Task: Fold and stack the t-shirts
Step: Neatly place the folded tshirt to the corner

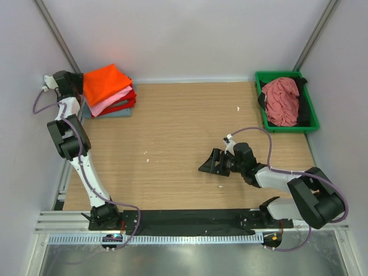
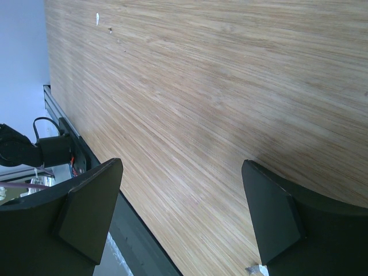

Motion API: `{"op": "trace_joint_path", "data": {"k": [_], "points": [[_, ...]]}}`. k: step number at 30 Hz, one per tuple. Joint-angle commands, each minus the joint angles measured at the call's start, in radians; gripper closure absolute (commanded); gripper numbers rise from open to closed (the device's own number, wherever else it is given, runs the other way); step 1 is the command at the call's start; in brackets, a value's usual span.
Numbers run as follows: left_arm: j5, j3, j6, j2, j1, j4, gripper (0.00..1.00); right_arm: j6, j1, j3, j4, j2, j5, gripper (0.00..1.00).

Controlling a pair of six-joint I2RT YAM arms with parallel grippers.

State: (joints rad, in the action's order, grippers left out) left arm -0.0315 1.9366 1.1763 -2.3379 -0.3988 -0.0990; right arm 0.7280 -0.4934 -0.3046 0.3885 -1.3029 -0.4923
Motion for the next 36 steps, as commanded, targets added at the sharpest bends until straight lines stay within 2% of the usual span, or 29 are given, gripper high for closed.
{"op": "trace_joint_path", "data": {"k": [1, 6, 7, 12, 22, 31, 36], "points": [[-0.028, 0.002, -0.063, 0.041, -0.074, -0.001, 0.42, -0.038, 0.004, -0.001, -0.048, -0.018, 0.029, 0.08], [0.025, -0.047, -0.121, 0.129, -0.072, 0.096, 0.30, -0.036, 0.004, 0.001, -0.048, -0.009, 0.034, 0.09], [0.088, -0.053, -0.136, 0.144, -0.074, 0.134, 0.29, -0.036, 0.004, 0.002, -0.048, -0.007, 0.034, 0.09], [0.163, -0.108, -0.191, 0.244, -0.078, 0.234, 0.25, -0.036, 0.004, 0.009, -0.043, 0.004, 0.032, 0.09], [0.239, -0.298, -0.182, 0.420, -0.084, 0.266, 0.20, -0.042, 0.004, 0.032, -0.028, 0.031, 0.018, 0.09], [0.212, -0.599, -0.132, 0.636, -0.080, 0.260, 0.19, -0.044, 0.004, 0.048, -0.020, 0.063, 0.021, 0.08], [0.232, -0.752, -0.168, 0.817, 0.006, 0.268, 0.20, -0.044, 0.004, 0.056, -0.025, 0.085, 0.031, 0.09]]}}
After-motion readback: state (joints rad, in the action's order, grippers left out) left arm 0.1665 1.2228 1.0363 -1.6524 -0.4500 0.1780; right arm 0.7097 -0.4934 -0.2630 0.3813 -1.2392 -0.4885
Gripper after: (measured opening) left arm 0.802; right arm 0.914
